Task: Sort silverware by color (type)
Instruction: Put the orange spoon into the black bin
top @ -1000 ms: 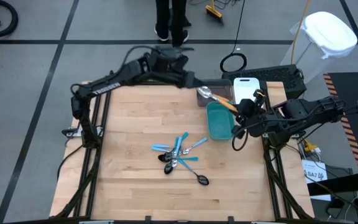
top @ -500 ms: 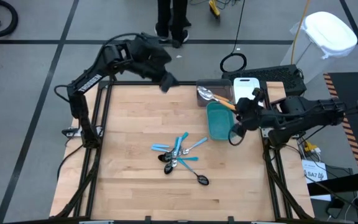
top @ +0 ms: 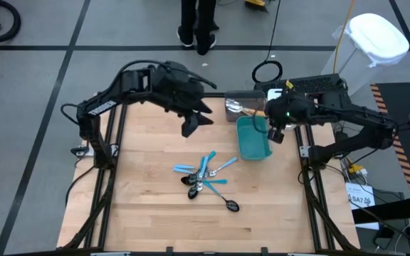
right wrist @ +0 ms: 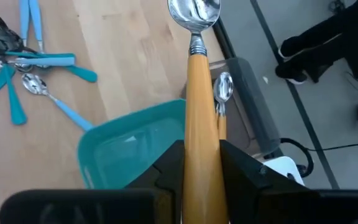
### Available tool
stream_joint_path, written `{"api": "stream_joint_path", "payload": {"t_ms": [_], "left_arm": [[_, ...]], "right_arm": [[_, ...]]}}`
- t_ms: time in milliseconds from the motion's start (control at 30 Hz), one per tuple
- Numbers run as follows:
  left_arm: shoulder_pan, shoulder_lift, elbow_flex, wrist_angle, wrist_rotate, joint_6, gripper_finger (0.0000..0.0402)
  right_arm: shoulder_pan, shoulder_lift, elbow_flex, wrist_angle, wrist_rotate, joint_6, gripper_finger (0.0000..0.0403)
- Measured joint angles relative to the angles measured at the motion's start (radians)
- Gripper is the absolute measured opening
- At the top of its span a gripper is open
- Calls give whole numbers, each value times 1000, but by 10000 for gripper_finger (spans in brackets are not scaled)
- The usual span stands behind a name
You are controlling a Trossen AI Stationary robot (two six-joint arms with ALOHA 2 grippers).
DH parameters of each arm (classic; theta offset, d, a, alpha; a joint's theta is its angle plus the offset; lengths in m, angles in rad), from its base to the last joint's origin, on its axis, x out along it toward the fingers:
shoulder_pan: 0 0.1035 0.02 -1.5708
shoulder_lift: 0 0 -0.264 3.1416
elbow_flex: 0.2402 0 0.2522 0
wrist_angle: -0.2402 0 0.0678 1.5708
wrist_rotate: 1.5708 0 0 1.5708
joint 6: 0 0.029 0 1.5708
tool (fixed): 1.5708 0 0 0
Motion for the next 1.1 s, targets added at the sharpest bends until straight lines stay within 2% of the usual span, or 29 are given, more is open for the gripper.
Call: {"api": "stream_joint_path", "payload": {"t_ms": [200, 467, 567, 933, 1100], "left_arm": [[-29, 29, -7, 92, -18, 4, 198], [-32, 140, -6, 135, -26, -21, 165], [-51, 187, -6, 206, -27, -60, 158], [-124, 335, -4, 436, -194, -188, 151], [-144, 361, -5, 405, -255, -219, 151]], "right_arm": [[-136, 0, 0, 11, -51, -148, 70], [-309, 7, -7, 39, -171, -288, 70], [-361, 13, -26, 42, -199, -320, 70], [-471, 14, -145, 88, -311, -335, 70], [-490, 15, -201, 115, -369, -344, 70]]}}
